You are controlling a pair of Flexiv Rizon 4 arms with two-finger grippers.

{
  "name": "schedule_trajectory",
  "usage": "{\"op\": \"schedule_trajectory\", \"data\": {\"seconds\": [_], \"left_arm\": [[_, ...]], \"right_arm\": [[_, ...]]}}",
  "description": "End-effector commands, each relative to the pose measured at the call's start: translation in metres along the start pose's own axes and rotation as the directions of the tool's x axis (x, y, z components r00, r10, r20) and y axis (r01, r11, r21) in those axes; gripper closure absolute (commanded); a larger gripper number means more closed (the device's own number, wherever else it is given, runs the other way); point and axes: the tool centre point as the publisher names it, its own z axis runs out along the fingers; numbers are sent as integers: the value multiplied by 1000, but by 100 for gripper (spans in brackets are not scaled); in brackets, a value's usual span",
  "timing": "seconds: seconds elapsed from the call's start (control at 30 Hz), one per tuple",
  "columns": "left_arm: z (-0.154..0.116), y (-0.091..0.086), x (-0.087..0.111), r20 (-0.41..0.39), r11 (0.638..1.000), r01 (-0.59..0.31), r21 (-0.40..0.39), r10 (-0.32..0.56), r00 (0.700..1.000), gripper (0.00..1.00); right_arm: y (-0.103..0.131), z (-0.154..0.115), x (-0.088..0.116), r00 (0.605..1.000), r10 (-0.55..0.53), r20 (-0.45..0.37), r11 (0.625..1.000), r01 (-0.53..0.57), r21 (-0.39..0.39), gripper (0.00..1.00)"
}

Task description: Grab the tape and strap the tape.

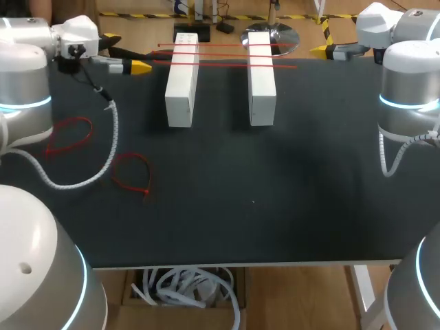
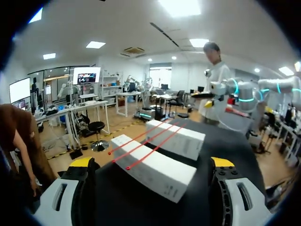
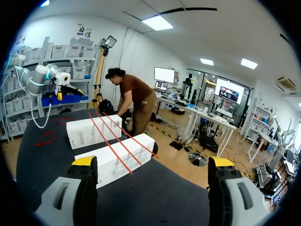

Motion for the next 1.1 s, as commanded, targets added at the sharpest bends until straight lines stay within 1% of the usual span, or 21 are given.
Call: {"op": "schedule_trajectory", "data": {"seconds": [0.03,0.07,0.13,0.2,0.23,0.27,0.3,0.33,0.4,0.47,0.5,0.57,0.6,0.63,0.73,0.77,0.83,0.9,1.1], "left_arm": [[3,9,-9,-105,1000,-11,13,13,994,0],[4,10,-9,-104,1000,-11,13,13,994,0],[6,12,-10,-109,1000,-6,18,8,994,11],[8,13,-9,-110,1000,-12,19,14,994,8],[10,14,-9,-117,1000,-13,20,15,993,9],[11,14,-9,-121,1000,-15,21,18,993,15],[12,15,-9,-122,1000,-16,20,19,992,42],[14,16,-9,-124,1000,-16,19,19,992,55],[16,17,-8,-143,1000,-21,22,24,989,52],[18,18,-8,-155,999,-20,24,24,988,44],[20,18,-8,-156,999,-25,23,28,987,49],[23,19,-8,-178,999,-19,33,25,984,50],[24,19,-8,-180,999,-19,34,25,983,54],[25,19,-9,-183,999,-19,34,25,983,60],[29,20,-10,-200,999,-24,38,31,979,60],[30,20,-10,-206,999,-25,40,32,978,62],[32,21,-12,-220,999,-16,52,27,975,61],[34,21,-13,-228,998,-23,53,35,973,55],[39,24,-18,-251,998,-30,55,43,967,56]], "right_arm": [[0,0,0,1000,0,0,1000,0,0,0],[0,0,0,1000,0,0,1000,0,0,0],[0,0,0,1000,0,0,1000,0,0,0],[0,0,0,1000,0,0,1000,0,0,0],[0,0,0,1000,0,0,1000,0,0,0],[0,0,0,1000,0,0,1000,0,0,0],[0,0,0,1000,0,0,1000,0,0,0],[0,0,0,1000,0,0,1000,0,0,0],[0,0,0,1000,0,0,1000,0,0,0],[0,0,0,1000,0,0,1000,0,0,0],[0,0,0,1000,0,0,1000,0,0,0],[0,0,0,1000,0,0,1000,0,0,0],[0,0,0,1000,0,0,1000,0,0,0],[0,0,0,1000,0,0,1000,0,0,0],[0,0,0,1000,0,0,1000,0,0,0],[0,0,0,1000,0,0,1000,0,0,0],[0,0,0,1000,0,0,1000,0,0,0],[0,0,0,1000,0,0,1000,0,0,0],[0,0,0,1000,0,0,1000,0,0,0]]}}
